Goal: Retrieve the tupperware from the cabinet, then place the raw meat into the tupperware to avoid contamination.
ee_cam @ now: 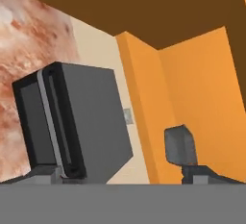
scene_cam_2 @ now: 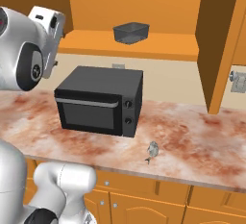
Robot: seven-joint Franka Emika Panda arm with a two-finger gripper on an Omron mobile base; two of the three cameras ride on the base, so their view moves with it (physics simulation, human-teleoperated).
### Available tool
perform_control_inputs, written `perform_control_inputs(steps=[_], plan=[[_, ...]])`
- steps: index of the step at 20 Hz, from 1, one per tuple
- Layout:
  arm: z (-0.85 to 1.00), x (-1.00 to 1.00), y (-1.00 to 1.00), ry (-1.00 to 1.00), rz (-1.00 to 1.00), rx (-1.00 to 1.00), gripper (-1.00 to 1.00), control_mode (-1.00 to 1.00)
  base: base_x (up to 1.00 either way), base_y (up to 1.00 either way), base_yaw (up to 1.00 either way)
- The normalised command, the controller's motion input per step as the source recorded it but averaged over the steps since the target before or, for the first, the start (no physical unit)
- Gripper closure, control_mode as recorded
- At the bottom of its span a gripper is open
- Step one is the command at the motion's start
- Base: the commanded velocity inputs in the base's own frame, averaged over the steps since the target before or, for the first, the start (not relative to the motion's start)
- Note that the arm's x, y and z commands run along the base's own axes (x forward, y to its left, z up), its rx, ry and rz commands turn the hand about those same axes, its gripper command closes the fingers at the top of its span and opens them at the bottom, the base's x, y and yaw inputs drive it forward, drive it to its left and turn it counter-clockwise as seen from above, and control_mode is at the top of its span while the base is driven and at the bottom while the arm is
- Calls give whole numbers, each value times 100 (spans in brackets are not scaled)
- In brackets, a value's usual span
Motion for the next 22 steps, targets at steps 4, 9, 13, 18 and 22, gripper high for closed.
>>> perform_control_inputs(steps=[4,9,13,18,22], plan=[[0,14,-42,13,-25,13,-100,-100,0,0,0],[-7,9,-33,8,-23,12,-100,-100,0,0,0],[-11,3,-31,6,-18,19,-100,-100,0,0,0],[-9,0,-26,1,-12,27,-100,-100,0,0,0],[0,0,-18,-2,-8,26,-100,-100,0,0,0]])
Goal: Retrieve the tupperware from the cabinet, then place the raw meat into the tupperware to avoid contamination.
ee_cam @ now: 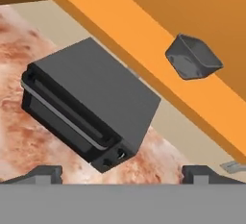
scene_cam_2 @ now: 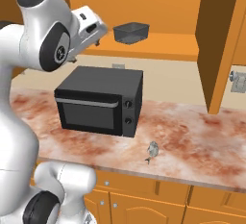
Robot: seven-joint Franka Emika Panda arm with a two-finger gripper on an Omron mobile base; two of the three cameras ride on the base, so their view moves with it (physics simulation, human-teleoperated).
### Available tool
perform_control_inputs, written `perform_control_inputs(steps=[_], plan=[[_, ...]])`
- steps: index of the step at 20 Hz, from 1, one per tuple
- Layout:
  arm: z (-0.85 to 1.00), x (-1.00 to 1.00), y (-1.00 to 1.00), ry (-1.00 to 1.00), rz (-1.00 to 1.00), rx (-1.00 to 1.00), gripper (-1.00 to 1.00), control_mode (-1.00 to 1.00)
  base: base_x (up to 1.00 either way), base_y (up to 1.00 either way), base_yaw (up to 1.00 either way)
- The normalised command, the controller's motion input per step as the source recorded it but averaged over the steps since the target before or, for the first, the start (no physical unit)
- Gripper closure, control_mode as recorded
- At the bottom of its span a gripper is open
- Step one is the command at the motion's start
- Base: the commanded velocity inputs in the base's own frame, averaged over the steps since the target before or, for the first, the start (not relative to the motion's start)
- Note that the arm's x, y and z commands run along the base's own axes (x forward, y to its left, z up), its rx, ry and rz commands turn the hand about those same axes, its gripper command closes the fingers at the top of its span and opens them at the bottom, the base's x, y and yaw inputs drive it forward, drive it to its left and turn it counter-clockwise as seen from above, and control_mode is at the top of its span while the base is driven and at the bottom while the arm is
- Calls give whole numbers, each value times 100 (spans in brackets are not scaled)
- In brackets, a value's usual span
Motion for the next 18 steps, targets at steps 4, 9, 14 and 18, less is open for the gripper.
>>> perform_control_inputs(steps=[4,9,14,18], plan=[[0,0,-10,-8,-7,21,-100,-100,0,0,0],[0,-6,0,-13,-6,6,-100,-100,0,0,0],[0,-2,0,-19,-4,0,-100,-100,0,0,0],[0,0,0,-17,-2,0,-100,-100,0,0,0]])
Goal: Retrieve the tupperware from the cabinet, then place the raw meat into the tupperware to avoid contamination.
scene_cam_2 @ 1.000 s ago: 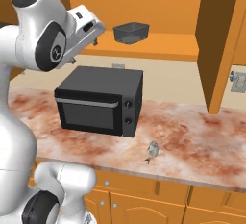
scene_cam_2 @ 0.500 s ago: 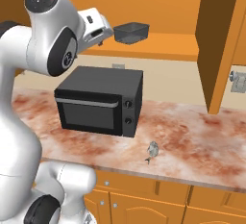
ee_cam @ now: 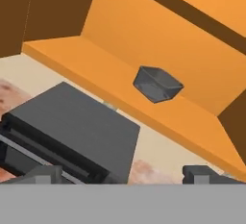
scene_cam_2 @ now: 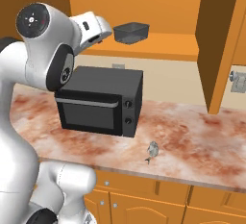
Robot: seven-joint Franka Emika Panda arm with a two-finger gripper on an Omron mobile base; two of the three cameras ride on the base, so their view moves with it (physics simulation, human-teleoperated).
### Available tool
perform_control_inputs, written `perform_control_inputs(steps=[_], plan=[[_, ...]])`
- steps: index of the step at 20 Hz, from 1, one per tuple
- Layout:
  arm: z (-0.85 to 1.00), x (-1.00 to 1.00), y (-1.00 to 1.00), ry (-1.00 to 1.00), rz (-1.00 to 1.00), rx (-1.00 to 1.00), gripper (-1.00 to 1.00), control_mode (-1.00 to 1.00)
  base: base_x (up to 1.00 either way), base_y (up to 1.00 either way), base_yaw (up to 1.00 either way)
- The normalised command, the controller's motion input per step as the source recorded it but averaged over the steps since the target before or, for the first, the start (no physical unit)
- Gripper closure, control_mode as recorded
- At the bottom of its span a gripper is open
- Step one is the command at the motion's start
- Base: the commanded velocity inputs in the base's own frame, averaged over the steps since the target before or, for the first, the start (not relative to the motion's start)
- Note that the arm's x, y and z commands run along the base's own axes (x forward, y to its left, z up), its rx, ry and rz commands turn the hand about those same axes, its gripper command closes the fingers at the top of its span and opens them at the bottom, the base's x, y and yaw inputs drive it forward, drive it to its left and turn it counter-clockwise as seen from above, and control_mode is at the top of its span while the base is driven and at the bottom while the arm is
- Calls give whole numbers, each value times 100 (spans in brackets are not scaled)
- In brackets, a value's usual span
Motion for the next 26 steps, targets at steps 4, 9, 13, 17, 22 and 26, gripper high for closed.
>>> perform_control_inputs(steps=[4,9,13,17,22,26], plan=[[0,0,1,-16,0,0,-100,-100,0,0,0],[7,0,0,-11,-2,-1,-100,-100,0,0,0],[1,2,0,-4,-3,-5,-100,-100,0,0,0],[0,12,1,1,-3,-3,-100,-100,0,0,0],[15,1,0,1,-5,-2,-100,-100,0,0,0],[20,0,0,0,-5,0,-100,-100,0,0,0]])
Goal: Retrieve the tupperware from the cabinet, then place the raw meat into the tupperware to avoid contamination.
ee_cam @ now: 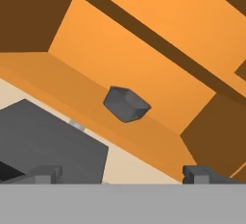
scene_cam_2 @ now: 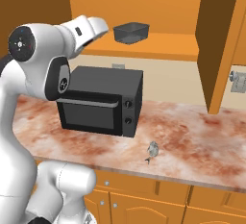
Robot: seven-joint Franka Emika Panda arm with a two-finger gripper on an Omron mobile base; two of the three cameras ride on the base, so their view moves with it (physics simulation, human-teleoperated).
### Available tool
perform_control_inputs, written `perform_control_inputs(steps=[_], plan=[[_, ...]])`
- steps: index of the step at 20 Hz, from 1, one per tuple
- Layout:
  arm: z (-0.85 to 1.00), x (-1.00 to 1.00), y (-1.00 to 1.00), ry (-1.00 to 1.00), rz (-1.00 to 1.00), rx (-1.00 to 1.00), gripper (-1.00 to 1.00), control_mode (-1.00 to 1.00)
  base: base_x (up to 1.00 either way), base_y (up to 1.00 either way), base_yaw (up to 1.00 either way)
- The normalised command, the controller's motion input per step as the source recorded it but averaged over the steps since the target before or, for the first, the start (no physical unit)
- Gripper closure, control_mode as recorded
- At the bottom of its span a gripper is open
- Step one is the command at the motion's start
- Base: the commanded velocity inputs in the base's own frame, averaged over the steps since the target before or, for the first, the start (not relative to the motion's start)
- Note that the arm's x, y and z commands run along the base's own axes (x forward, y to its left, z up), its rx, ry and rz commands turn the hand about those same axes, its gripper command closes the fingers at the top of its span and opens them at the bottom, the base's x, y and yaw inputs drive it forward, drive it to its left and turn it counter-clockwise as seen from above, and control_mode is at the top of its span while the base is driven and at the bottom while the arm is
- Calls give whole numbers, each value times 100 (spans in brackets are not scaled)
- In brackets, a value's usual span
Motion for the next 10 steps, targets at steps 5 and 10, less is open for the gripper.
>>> perform_control_inputs(steps=[5,10], plan=[[10,2,0,0,-2,0,-100,-100,0,0,0],[0,12,1,1,-2,0,-100,-100,0,0,0]])
